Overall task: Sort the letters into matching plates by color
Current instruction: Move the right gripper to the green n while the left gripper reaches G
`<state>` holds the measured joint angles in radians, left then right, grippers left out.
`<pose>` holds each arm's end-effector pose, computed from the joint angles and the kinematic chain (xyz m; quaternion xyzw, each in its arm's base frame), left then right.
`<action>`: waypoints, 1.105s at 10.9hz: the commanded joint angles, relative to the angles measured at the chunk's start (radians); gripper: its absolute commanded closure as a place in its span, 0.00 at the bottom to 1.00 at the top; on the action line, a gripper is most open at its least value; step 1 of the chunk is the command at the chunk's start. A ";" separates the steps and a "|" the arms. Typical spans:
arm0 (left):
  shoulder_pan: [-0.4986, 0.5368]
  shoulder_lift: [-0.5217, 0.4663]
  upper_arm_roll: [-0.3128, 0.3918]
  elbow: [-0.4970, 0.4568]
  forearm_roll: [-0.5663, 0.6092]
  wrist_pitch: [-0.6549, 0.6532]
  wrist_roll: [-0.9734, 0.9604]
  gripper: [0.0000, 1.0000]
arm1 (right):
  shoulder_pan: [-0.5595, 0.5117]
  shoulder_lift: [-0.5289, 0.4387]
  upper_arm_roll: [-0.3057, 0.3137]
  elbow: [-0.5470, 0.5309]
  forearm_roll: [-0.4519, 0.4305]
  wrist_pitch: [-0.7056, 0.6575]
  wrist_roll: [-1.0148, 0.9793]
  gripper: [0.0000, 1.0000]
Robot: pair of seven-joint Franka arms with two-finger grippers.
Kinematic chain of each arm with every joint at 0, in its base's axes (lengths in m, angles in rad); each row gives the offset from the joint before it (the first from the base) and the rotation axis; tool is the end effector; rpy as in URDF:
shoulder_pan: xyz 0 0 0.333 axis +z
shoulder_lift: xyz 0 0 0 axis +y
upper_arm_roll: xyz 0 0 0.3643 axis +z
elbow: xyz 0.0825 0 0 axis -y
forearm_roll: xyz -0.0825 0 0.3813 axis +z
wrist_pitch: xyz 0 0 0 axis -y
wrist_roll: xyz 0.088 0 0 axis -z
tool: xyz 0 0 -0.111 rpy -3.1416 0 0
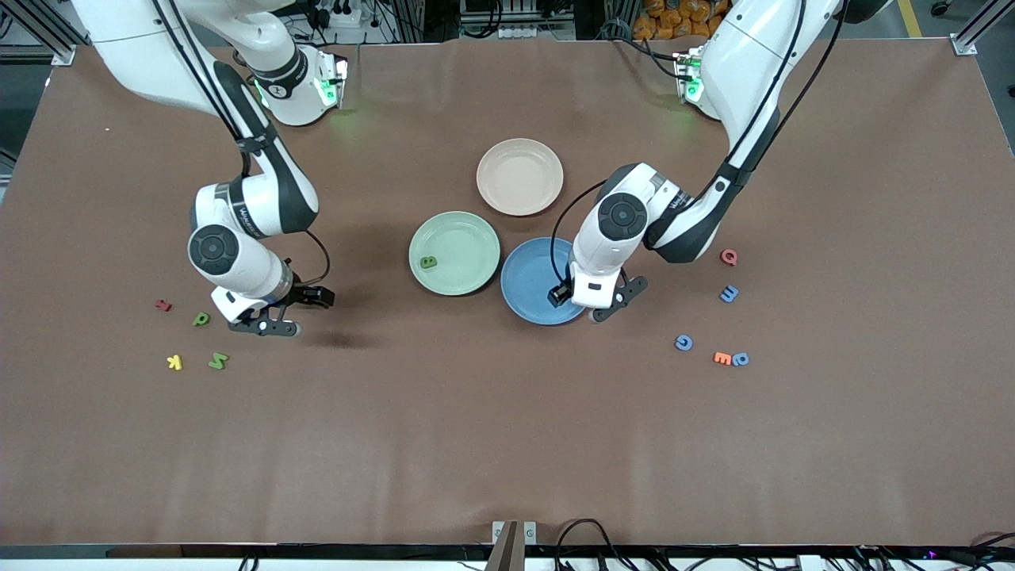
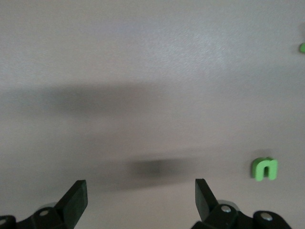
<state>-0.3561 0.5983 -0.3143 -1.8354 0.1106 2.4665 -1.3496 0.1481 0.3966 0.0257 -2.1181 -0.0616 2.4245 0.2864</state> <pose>0.5445 -0.4032 0.2602 0.9456 0.3196 -0.0255 0.0548 0.5763 0.1003 0.2584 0.9983 -0.0329 -0.0405 0.0240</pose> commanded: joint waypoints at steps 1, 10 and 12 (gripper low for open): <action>0.006 0.000 0.012 0.028 0.040 -0.012 -0.013 0.00 | -0.142 -0.025 0.066 -0.014 -0.091 -0.008 -0.152 0.00; 0.201 0.000 0.041 0.015 0.176 -0.015 0.332 0.00 | -0.314 -0.137 0.088 -0.178 -0.101 0.027 -0.343 0.00; 0.284 -0.005 0.038 -0.008 0.216 -0.015 0.458 0.00 | -0.324 -0.116 0.088 -0.223 -0.101 0.129 -0.345 0.00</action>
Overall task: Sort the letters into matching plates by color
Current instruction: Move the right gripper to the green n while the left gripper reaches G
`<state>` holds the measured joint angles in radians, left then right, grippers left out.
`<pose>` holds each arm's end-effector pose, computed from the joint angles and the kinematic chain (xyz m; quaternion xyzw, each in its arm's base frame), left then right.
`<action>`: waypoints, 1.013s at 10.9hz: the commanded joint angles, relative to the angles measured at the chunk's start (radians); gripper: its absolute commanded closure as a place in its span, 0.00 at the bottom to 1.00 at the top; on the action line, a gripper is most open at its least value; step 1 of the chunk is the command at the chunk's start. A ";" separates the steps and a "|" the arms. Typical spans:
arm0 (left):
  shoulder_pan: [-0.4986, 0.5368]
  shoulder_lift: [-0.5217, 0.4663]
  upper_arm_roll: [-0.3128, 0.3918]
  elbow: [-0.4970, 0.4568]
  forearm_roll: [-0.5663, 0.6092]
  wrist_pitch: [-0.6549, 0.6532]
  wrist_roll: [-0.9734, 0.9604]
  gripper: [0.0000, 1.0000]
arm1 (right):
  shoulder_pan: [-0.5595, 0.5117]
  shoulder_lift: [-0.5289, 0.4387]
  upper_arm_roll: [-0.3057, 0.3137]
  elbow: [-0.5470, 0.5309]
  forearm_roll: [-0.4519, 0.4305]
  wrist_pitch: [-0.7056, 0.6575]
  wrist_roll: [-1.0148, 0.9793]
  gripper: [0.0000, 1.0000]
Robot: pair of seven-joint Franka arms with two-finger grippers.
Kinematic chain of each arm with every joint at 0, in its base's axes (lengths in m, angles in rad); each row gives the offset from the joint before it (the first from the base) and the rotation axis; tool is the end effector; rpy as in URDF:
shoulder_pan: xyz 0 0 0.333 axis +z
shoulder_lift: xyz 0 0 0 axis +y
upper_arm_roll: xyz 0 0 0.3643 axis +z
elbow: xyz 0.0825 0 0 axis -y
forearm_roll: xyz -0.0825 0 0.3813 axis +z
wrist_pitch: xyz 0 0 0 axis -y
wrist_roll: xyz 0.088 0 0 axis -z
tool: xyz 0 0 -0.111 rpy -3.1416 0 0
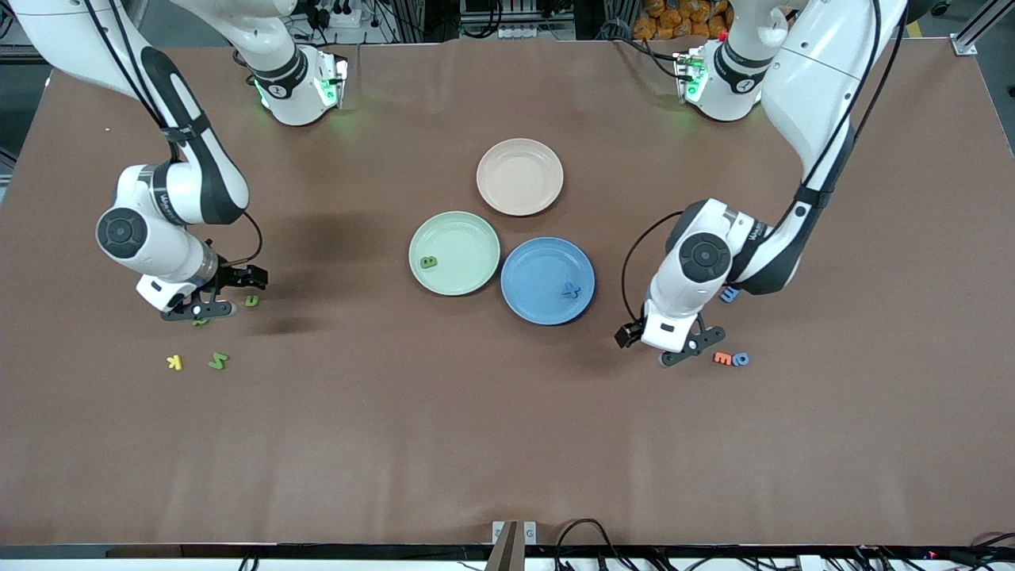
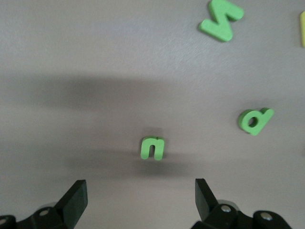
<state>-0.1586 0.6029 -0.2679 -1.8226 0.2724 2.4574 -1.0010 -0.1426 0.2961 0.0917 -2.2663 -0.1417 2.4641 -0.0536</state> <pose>0.6272 -0.2631 0.2570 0.9777 0.2072 0.0332 0.0098 0.5390 -0.0279 0.2650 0.9968 0.0573 -0.0491 0.0257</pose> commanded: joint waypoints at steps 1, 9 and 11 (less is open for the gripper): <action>0.097 -0.018 -0.007 -0.038 0.065 -0.005 0.139 0.00 | -0.035 -0.011 0.022 -0.071 -0.021 0.092 -0.003 0.00; 0.169 -0.031 -0.017 -0.086 0.084 0.050 0.125 0.03 | -0.046 0.081 0.022 -0.068 -0.022 0.237 0.006 0.00; 0.169 -0.031 -0.019 -0.118 0.070 0.122 0.113 0.04 | -0.049 0.089 0.022 -0.068 -0.024 0.248 0.006 0.00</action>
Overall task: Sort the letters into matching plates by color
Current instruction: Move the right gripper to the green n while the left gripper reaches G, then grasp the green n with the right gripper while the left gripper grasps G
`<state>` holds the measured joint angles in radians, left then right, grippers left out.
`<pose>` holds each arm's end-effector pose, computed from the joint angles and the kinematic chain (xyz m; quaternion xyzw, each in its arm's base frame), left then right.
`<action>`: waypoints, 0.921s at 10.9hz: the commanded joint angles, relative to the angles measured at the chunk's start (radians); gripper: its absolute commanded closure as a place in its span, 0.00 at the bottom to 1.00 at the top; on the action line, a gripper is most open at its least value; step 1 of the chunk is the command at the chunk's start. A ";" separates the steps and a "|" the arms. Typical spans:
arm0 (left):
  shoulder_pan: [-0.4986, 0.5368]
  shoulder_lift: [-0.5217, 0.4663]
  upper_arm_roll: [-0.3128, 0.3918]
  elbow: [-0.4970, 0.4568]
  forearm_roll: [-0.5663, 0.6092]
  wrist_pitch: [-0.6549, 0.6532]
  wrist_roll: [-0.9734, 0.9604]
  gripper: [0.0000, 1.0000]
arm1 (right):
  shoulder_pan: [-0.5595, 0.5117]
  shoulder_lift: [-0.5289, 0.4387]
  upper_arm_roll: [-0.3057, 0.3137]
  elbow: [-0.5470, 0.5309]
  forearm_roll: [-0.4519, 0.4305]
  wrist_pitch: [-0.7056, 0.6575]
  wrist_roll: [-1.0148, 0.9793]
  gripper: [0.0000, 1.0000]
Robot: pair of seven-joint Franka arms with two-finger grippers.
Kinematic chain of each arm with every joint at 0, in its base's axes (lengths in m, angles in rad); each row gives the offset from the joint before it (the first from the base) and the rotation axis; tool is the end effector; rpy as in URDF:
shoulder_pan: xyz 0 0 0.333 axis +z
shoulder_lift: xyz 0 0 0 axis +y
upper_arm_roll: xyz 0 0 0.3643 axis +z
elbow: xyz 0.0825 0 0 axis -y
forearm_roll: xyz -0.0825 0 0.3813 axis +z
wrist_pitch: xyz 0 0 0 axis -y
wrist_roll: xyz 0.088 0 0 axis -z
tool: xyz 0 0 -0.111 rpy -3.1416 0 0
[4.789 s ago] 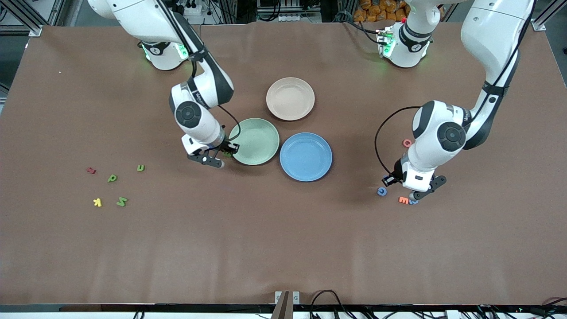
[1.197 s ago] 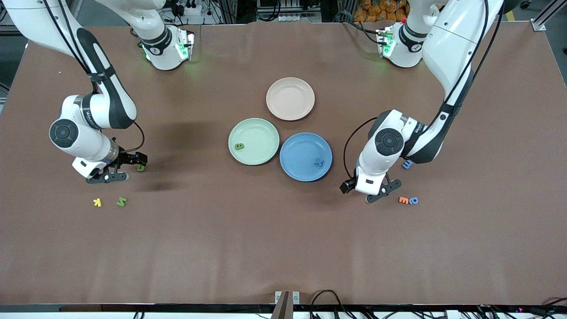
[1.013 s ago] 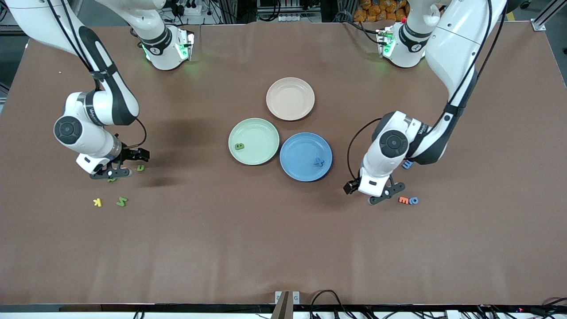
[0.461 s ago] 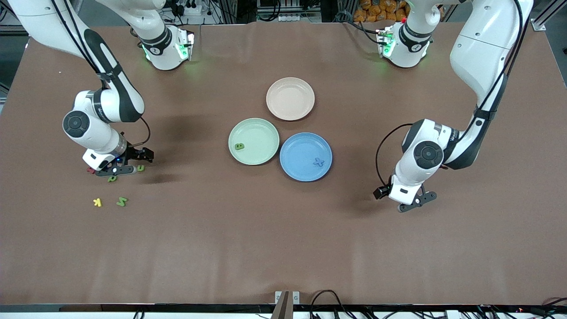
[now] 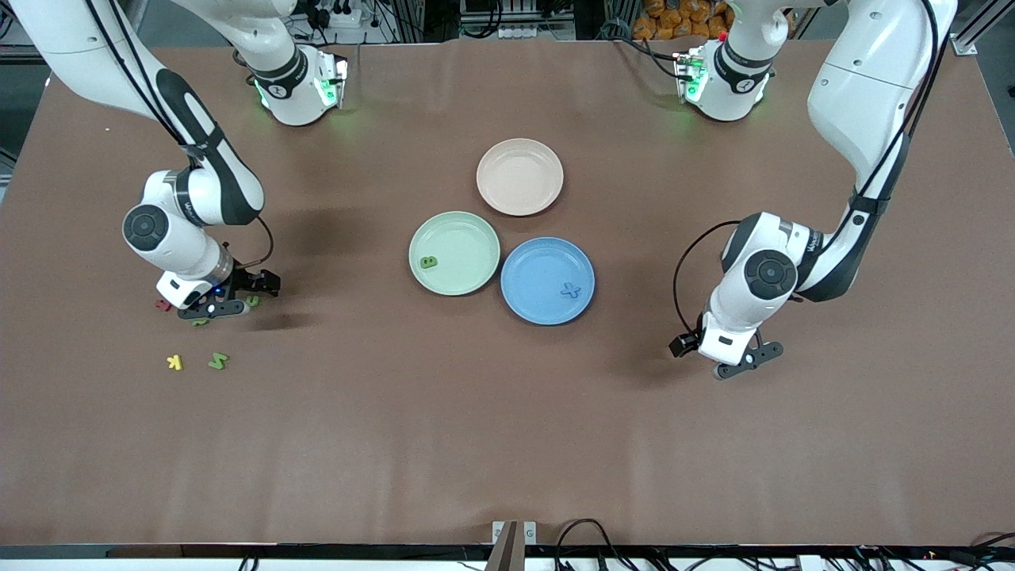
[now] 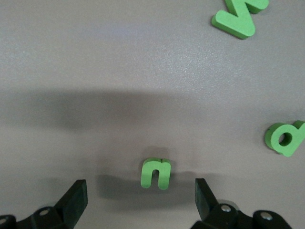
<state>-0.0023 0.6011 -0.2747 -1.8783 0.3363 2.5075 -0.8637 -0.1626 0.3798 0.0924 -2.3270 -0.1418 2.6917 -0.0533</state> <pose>0.6449 -0.1678 0.2413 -0.9820 -0.1844 -0.0415 0.0053 0.5324 -0.0326 0.2182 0.9985 0.0524 -0.0066 0.0129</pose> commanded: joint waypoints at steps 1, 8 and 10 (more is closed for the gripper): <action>0.010 -0.027 -0.014 -0.068 0.004 0.080 -0.043 0.04 | -0.029 0.004 0.021 -0.008 -0.024 0.020 0.006 0.00; 0.011 -0.014 -0.021 -0.097 0.004 0.080 -0.051 0.10 | -0.032 0.004 0.021 -0.008 -0.024 0.023 0.006 0.32; 0.002 -0.008 -0.021 -0.094 0.004 0.080 -0.052 0.14 | -0.034 0.002 0.021 -0.008 -0.024 0.030 0.006 0.49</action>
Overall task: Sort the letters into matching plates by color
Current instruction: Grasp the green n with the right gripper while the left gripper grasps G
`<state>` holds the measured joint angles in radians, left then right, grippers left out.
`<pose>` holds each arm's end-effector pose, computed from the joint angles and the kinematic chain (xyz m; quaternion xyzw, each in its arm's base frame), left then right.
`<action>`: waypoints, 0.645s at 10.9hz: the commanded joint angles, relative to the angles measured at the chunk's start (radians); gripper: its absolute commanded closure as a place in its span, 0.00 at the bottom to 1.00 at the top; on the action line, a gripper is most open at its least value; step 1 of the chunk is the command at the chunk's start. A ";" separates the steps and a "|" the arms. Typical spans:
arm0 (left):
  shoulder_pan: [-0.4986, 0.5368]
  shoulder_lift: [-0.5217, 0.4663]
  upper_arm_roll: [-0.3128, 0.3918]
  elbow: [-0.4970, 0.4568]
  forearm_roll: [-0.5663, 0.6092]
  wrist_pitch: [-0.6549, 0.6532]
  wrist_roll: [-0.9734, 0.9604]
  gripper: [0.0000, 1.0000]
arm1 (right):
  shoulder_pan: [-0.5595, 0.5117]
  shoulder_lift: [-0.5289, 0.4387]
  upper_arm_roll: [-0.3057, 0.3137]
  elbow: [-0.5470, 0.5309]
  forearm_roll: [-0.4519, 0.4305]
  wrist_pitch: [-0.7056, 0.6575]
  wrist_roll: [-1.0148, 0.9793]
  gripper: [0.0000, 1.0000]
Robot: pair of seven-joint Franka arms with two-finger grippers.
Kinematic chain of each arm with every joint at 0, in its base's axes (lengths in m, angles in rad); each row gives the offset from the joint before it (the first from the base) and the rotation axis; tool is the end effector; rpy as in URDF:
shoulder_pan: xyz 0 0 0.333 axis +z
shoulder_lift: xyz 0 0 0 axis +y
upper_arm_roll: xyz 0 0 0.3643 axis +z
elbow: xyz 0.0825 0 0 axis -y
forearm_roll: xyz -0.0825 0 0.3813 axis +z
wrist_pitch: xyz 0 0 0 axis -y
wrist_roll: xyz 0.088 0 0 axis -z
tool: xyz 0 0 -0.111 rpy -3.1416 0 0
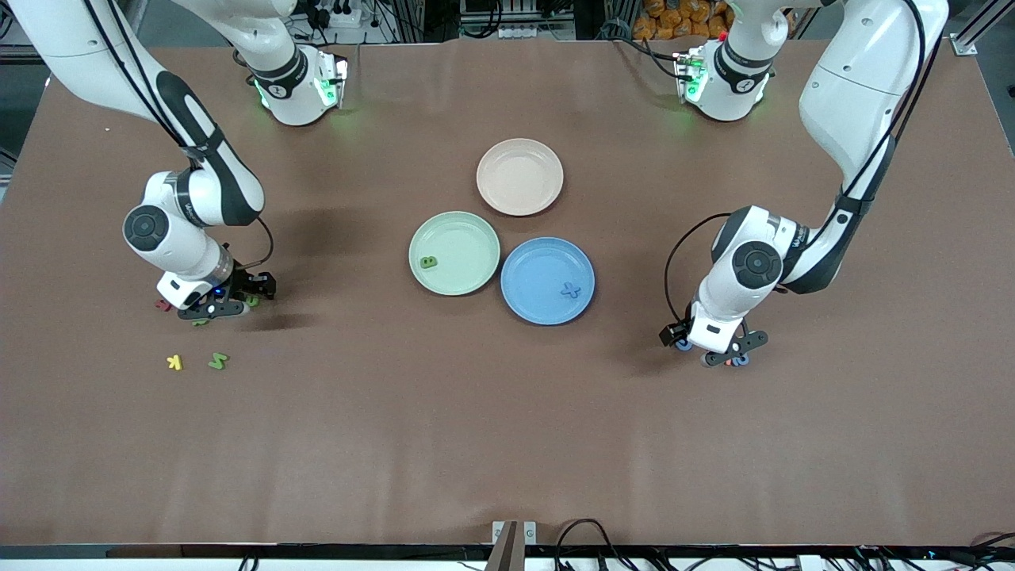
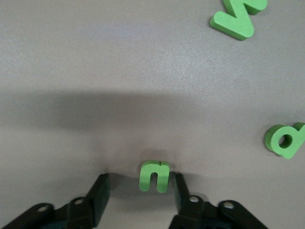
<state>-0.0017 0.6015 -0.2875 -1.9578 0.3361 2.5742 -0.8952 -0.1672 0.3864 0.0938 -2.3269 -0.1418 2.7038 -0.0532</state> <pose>0.6199 -0.1765 0.2182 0.9817 0.1878 0.0305 0.0044 0.5329 -0.0341 0.2158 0.9986 0.0508 -0.0036 0.0120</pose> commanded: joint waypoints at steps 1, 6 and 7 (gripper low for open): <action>0.003 -0.006 -0.007 -0.015 0.004 0.015 -0.018 0.14 | -0.031 -0.004 0.020 -0.008 -0.024 0.017 0.006 0.56; 0.005 -0.005 -0.005 -0.004 0.020 0.015 -0.001 0.14 | -0.034 -0.006 0.020 -0.006 -0.025 0.019 0.006 0.72; 0.006 0.000 -0.005 0.000 0.020 0.015 -0.001 0.14 | -0.034 -0.006 0.020 -0.003 -0.024 0.019 0.006 0.76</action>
<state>-0.0021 0.6017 -0.2900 -1.9605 0.3361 2.5807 -0.8940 -0.1739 0.3860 0.0946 -2.3263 -0.1418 2.7131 -0.0532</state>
